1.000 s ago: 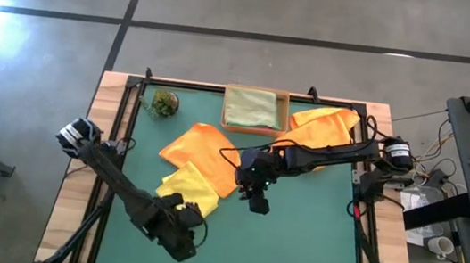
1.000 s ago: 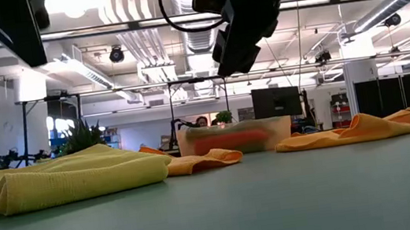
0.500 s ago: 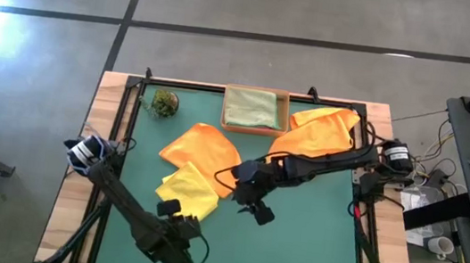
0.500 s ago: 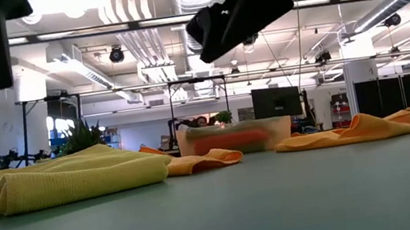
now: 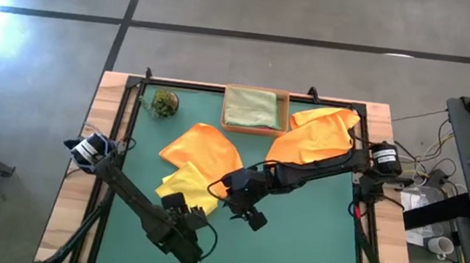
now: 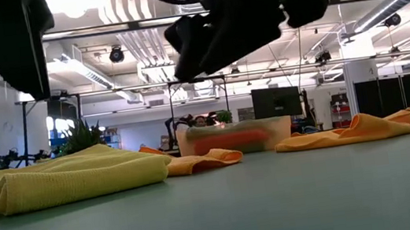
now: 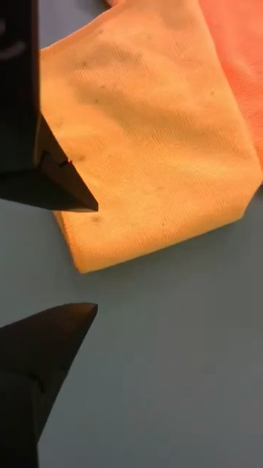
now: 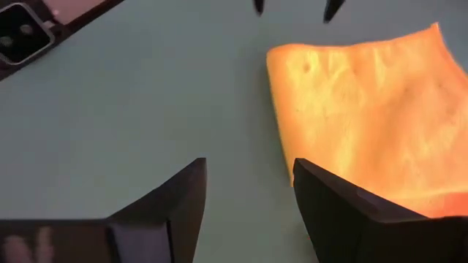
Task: Fold microfiber towels
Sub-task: Stack the yellow microfiber towel on top of the green microfiber towel in the orange bin
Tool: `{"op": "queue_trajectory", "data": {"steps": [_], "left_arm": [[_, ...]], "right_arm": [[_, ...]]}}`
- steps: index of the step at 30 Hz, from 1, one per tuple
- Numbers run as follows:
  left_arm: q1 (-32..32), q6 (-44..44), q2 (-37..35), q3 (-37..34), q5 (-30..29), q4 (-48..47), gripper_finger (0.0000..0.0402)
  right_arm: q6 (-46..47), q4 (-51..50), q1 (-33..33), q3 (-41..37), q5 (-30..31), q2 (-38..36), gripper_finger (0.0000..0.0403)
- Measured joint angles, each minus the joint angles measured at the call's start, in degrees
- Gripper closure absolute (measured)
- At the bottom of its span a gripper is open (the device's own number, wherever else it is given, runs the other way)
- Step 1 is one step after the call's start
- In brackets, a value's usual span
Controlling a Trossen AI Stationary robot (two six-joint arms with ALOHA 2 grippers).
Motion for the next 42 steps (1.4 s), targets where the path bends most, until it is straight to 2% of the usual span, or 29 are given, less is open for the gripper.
{"op": "queue_trajectory", "data": {"steps": [5,12,17,19,23,27,33,42], "left_arm": [[0.3,0.4,0.0,-4.1,-0.7,5.8,0.019],[0.3,0.2,0.0,-8.1,-2.9,8.2,0.0189],[0.3,4.5,0.3,-10.5,-3.5,15.4,0.0189],[0.3,6.3,0.3,-11.7,-3.5,18.4,0.0189],[0.7,0.1,0.3,-12.6,-3.6,14.2,0.0189],[0.7,-1.0,0.3,-13.0,-3.6,13.4,0.0189],[0.7,1.9,0.3,-16.0,-3.2,22.9,0.0189],[1.0,1.5,2.9,-17.9,-2.4,21.9,0.0189]], "right_arm": [[-0.5,6.5,0.0,0.0,0.1,3.0,0.0208],[-1.2,13.7,-0.2,0.0,3.0,7.5,0.0209],[-1.2,14.7,-0.6,0.0,3.1,11.0,0.0209],[-1.1,15.2,-0.7,0.0,5.2,12.3,0.0209],[-1.2,15.4,-0.7,1.3,10.9,14.0,0.0209],[-1.7,15.4,-0.7,1.8,11.0,14.0,0.0209],[-2.8,14.4,-0.7,2.8,10.9,14.0,0.0209],[-3.5,13.9,-1.0,2.8,10.9,14.8,0.0209]]}}
